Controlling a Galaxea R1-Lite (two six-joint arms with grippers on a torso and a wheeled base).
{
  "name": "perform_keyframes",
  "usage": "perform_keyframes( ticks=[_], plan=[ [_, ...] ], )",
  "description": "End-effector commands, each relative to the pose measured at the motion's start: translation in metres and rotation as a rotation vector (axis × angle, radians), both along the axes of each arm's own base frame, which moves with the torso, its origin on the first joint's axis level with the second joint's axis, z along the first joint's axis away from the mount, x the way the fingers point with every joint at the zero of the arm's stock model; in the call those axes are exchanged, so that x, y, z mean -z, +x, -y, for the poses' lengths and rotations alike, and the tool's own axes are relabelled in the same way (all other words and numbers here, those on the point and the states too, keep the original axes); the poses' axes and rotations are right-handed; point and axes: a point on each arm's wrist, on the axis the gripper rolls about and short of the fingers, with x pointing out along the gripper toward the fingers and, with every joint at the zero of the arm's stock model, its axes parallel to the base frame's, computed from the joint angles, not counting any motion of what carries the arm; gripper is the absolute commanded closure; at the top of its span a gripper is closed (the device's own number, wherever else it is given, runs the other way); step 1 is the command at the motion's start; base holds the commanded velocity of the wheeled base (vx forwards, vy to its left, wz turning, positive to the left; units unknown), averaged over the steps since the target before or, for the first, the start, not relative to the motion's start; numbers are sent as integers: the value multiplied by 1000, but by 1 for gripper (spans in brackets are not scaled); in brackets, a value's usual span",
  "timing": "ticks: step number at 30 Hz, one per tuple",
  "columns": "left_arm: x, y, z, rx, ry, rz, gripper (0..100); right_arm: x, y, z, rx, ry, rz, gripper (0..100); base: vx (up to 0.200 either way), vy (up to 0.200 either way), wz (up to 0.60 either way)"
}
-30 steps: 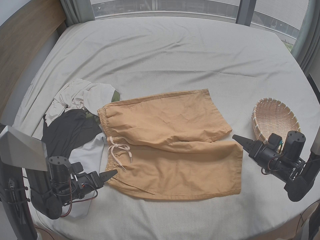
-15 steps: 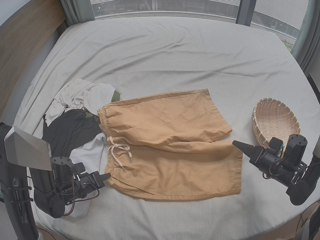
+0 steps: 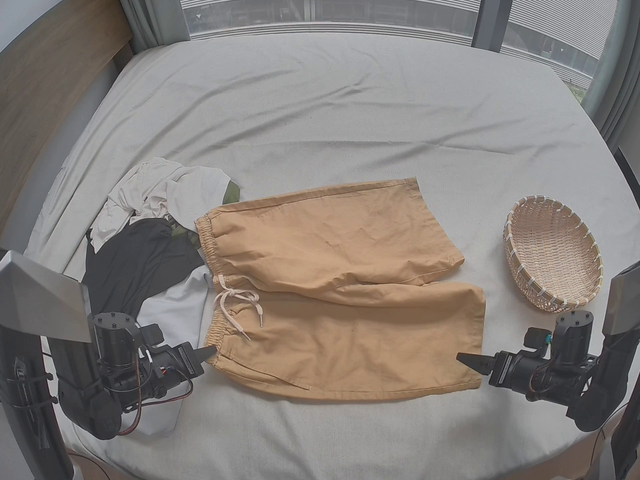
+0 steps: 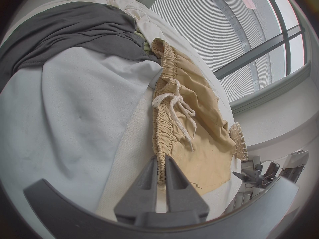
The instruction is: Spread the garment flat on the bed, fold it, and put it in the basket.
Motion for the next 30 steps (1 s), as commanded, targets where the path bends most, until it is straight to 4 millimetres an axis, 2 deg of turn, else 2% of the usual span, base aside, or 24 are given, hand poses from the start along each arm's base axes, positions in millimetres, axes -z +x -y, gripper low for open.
perform_keyframes(
  ticks=[1, 6, 13, 14, 25, 30],
  plan=[
    [-3, -1, 1, 4, -1, 12, 100, 27, -5, 1, 6, -52, -131, 0, 0, 0, 0],
    [-4, 0, 2, 5, 0, 17, 100, 36, -4, -1, 3, -57, -146, 0, 0, 0, 0],
    [-4, 0, 2, 6, -1, 18, 100, 37, 3, -1, 9, -50, -124, 0, 0, 0, 0],
    [-4, 0, 2, 6, -1, 18, 100, 37, 3, -1, 9, -50, -124, 100, 0, 0, 0],
    [-4, -1, 0, 0, -1, 13, 100, 34, 8, -2, 14, -37, -97, 100, 0, 0, 0],
    [-4, -3, -2, -4, -1, 7, 100, 17, 2, 0, 13, -28, -46, 100, 0, 0, 0]
  ],
)
